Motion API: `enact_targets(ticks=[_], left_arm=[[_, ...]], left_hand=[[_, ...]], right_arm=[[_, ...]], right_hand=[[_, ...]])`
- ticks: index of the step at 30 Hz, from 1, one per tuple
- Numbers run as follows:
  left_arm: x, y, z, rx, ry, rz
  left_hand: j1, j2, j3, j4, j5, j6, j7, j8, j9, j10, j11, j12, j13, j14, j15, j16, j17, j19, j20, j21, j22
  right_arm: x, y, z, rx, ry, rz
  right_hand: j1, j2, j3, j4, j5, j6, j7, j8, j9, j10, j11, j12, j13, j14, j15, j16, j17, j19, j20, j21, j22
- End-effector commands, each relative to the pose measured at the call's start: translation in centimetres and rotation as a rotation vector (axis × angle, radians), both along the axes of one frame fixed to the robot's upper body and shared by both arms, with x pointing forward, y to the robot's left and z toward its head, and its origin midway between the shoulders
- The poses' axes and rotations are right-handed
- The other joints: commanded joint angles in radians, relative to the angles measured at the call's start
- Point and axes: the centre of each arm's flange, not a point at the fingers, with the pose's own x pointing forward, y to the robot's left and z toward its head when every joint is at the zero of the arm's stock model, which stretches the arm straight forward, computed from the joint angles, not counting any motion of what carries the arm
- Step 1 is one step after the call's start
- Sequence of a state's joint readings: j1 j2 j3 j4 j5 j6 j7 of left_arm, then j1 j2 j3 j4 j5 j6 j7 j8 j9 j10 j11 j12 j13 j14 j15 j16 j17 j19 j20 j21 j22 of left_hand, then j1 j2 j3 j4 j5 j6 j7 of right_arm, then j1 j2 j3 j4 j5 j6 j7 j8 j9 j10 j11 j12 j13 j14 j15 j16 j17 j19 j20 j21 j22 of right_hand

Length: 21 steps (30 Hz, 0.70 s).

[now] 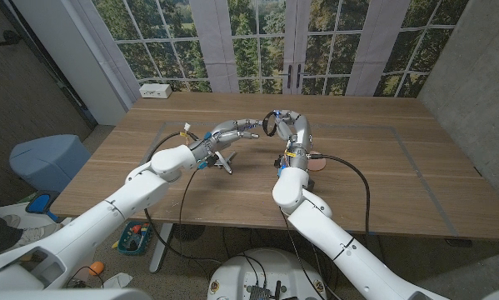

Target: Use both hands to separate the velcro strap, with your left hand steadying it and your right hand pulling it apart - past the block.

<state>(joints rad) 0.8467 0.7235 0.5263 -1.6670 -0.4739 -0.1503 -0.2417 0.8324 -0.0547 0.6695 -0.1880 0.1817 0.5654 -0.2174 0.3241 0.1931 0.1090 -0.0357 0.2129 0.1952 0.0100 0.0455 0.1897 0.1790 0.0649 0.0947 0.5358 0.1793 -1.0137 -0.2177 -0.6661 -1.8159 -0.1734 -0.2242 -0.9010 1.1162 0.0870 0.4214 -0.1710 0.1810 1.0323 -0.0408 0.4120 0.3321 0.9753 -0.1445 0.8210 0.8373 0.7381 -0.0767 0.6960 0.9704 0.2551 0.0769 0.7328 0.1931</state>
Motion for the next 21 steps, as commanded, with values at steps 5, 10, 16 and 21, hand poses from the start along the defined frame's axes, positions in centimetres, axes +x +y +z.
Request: enact_targets(ticks=[5, 10, 16, 21], left_arm=[[0.1, -1.4, 0.2, 0.022, 0.011, -0.017], [0.1, -1.6, 0.2, 0.024, 0.009, -0.013], [0.1, -2.0, 0.2, 0.032, 0.016, -0.026], [0.0, -2.2, 0.3, 0.017, 0.013, -0.035]], left_hand=[[0.024, 0.007, -0.006, 0.008, 0.008, 0.031, 0.003, 0.007, 0.003, 0.007, 0.001, 0.006, 0.002, -0.005, 0.023, 0.002, 0.002, 0.005, 0.013, -0.008, 0.003], [0.033, 0.013, -0.008, 0.008, 0.008, 0.049, 0.002, 0.010, 0.002, 0.003, 0.002, 0.004, 0.001, -0.010, 0.031, 0.000, 0.001, 0.003, 0.017, -0.011, 0.003], [0.050, 0.037, -0.008, 0.010, 0.009, 0.074, 0.001, 0.011, 0.001, -0.003, 0.001, 0.001, 0.000, -0.019, 0.035, -0.002, 0.001, 0.005, 0.021, -0.015, 0.004], [0.064, 0.070, -0.014, 0.014, 0.004, 0.134, 0.017, 0.021, 0.000, 0.006, -0.001, 0.004, -0.001, -0.016, 0.044, 0.001, 0.001, 0.007, 0.024, -0.020, 0.005]], right_arm=[[-0.5, 0.6, 0.5, -0.014, -0.020, 0.059], [-0.7, 0.6, 0.6, -0.013, -0.025, 0.084], [-1.1, 0.9, 0.7, -0.016, -0.034, 0.104], [-1.2, 0.8, 0.8, -0.019, -0.041, 0.103]], right_hand=[[0.006, -0.008, 0.012, 0.001, -0.003, 0.048, 0.049, -0.005, 0.008, 0.002, 0.007, 0.007, 0.000, 0.007, -0.116, -0.005, 0.013, -0.005, 0.004, 0.010, 0.005], [0.005, -0.009, 0.014, 0.002, -0.003, 0.051, 0.049, -0.006, 0.008, 0.004, 0.008, 0.008, -0.001, 0.009, -0.116, -0.006, 0.017, -0.006, 0.005, 0.012, 0.005], [0.005, -0.011, 0.018, 0.001, -0.003, 0.052, 0.050, -0.009, 0.009, 0.003, 0.008, 0.010, 0.001, 0.011, -0.115, -0.007, 0.023, -0.006, 0.005, 0.014, 0.005], [0.003, -0.011, 0.021, 0.002, -0.003, 0.055, 0.050, -0.011, 0.010, -0.002, 0.007, 0.010, 0.001, 0.012, -0.115, -0.009, 0.027, -0.006, 0.005, 0.017, 0.005]])
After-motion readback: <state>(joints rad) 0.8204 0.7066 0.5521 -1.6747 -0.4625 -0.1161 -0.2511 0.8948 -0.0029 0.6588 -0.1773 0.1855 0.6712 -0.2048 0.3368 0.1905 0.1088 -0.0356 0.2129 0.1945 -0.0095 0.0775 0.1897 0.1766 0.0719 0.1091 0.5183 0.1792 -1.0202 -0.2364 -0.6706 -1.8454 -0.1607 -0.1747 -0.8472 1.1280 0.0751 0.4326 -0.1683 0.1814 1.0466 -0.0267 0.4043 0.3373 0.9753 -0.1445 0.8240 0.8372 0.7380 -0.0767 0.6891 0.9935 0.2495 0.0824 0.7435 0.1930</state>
